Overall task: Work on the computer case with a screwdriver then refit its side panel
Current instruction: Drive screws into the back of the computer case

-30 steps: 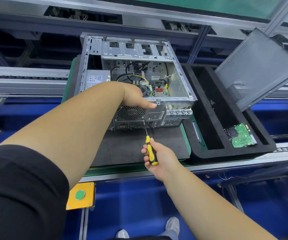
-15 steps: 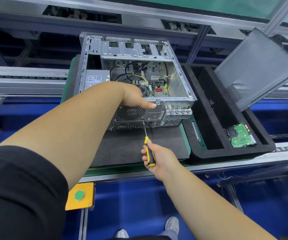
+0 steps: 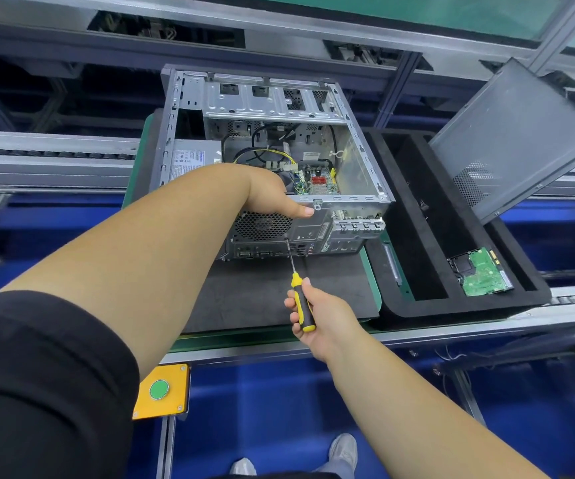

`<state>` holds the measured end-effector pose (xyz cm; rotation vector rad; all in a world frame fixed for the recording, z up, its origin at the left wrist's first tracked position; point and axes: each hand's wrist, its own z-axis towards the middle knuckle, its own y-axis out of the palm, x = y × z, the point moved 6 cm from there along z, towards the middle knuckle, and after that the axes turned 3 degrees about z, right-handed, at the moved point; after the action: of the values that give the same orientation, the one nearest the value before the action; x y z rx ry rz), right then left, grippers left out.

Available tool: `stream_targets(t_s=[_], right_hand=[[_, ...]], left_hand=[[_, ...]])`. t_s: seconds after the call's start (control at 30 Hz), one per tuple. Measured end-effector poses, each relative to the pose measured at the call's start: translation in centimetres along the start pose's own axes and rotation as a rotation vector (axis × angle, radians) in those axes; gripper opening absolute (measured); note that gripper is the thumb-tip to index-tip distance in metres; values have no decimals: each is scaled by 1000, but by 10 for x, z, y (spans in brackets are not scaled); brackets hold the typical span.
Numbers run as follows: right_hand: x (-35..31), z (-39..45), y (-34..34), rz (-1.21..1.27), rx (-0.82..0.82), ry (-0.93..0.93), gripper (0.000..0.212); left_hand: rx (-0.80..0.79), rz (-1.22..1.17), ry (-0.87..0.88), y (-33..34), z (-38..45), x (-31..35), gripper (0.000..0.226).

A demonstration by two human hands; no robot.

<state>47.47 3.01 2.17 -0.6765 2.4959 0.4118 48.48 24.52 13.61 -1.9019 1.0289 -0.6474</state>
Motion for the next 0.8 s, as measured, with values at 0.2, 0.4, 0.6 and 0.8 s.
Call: stream_targets(t_s=[0.2,0.4,0.6,0.8], right_hand=[[0,-3,1,75,5,-1,32],[2,-2,0,3,43,7,45],[5,0,4,144,-23,34,51],[-1,-4,3,100,2,25,42]], left_hand=[[-3,5,4,0,1,-1,109],[7,-10,-3,0,1,-2,109],[6,-11,-5,0,1,-1,109],[-5,2,-4,0,2,-2,112]])
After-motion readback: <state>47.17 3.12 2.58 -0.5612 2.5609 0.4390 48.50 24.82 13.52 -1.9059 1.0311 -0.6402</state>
